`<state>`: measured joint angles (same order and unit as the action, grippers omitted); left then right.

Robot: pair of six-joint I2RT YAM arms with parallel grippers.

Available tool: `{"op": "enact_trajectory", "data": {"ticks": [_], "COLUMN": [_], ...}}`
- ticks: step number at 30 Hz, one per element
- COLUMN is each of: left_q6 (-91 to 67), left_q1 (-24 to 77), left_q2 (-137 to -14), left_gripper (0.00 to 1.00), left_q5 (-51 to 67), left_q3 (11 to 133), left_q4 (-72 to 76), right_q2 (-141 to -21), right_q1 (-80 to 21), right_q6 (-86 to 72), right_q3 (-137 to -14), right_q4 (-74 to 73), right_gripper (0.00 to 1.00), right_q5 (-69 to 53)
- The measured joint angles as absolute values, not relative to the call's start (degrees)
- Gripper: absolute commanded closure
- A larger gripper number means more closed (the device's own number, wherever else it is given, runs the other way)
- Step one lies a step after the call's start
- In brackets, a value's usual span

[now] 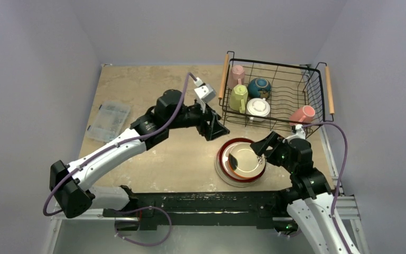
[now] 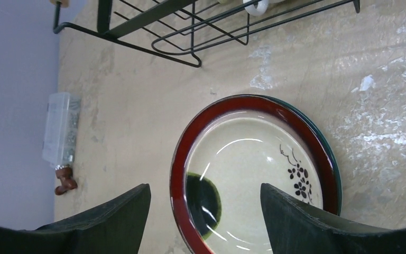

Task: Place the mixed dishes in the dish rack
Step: Pick up the plate from the corner of the board.

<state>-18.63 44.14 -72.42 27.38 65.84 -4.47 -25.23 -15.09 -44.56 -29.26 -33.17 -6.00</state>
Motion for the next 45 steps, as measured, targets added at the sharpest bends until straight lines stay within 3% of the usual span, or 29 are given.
{"op": "enact_trajectory", "data": {"ticks": [7,16,21,25,35,41,45], "left_q6": [-12.86,-12.64,-12.91,-12.95,-12.62,-12.34,-11.92], "left_q1": [53.78,55.57,55.53,55.53,55.53,55.53,55.53], "left_q2": [-83.5,-93.06,-93.49,-96.33,-108.4,-109.71,-110.83], "left_gripper": [0.33,0.36,0.38,0.38,0.39,0.4,0.48], "left_q5": [21.76,17.41,16.73,17.23,18.09,17.63,16.36], "left_q3": [75.92,80.44,82.78,85.01,90.98,91.7,92.92], "left_q4": [-16.97,-30.28,-32.47,-32.93,-39.2,-41.56,-42.26], "right_q2": [-20.71,-23.33,-26.85,-31.14,-36.75,-37.58,-38.44], "right_q1": [-15.09,-15.11,-15.09,-15.09,-15.11,-15.09,-15.09], "right_q6": [-46.7,-46.61,-46.28,-47.4,-48.9,-49.56,-49.91], "right_q3": [-28.95,-29.63,-30.65,-30.68,-30.68,-30.57,-29.98], "right_q4": [-36.56,-44.27,-46.09,-46.28,-45.63,-44.8,-43.68], "right_gripper": [0.25,0.29,0.42,0.46,0.45,0.45,0.46], "right_q5": [-6.44,-5.98,-5.13,-3.66,0.43,2.02,3.46]}}
